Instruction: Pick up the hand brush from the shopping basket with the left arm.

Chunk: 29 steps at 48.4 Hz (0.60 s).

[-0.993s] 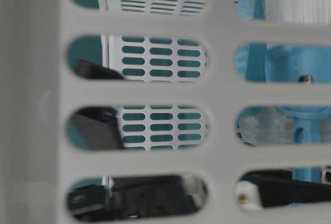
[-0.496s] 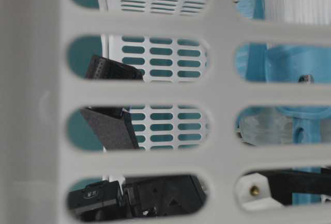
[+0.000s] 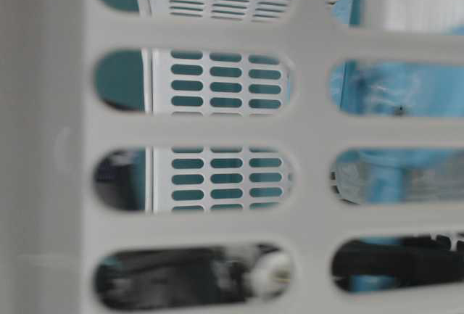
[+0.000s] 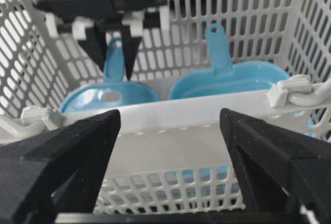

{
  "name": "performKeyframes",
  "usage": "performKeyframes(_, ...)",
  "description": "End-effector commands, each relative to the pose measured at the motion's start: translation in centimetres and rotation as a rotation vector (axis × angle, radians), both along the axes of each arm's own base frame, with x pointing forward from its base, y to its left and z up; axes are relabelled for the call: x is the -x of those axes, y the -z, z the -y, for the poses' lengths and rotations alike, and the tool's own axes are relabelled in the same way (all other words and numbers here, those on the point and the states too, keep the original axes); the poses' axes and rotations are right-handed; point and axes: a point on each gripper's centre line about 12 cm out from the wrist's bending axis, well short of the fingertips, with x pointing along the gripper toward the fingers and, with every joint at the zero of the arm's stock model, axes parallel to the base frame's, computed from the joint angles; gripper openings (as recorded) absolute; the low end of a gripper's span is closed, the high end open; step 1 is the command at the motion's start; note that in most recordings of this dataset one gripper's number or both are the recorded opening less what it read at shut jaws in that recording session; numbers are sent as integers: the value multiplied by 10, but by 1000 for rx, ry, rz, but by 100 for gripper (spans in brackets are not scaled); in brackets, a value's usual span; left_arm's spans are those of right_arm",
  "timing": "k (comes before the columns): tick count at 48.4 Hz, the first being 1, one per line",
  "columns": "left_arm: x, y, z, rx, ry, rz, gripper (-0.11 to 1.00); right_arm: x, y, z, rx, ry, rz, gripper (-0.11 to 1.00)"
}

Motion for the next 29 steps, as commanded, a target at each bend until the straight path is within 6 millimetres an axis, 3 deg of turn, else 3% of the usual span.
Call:
performKeyframes(1,-2,-40,2,16,6,86,25,-1,-4,-1,-15,1,17,74)
performKeyframes(8,-1,-95,-1,24,-4,125,25,0,-1,0,-24,6,12,74)
performKeyframes(19,13,-192,-24,46,-60,248,25,1,-4,-1,-26,4,27,74)
performKeyframes(24,17,-211,-26,54,-61,299,25,3,-3,0,-26,6,32,74)
performKeyframes(29,16,-210,-26,52,-58,298,25,4,-3,0,-27,6,35,74)
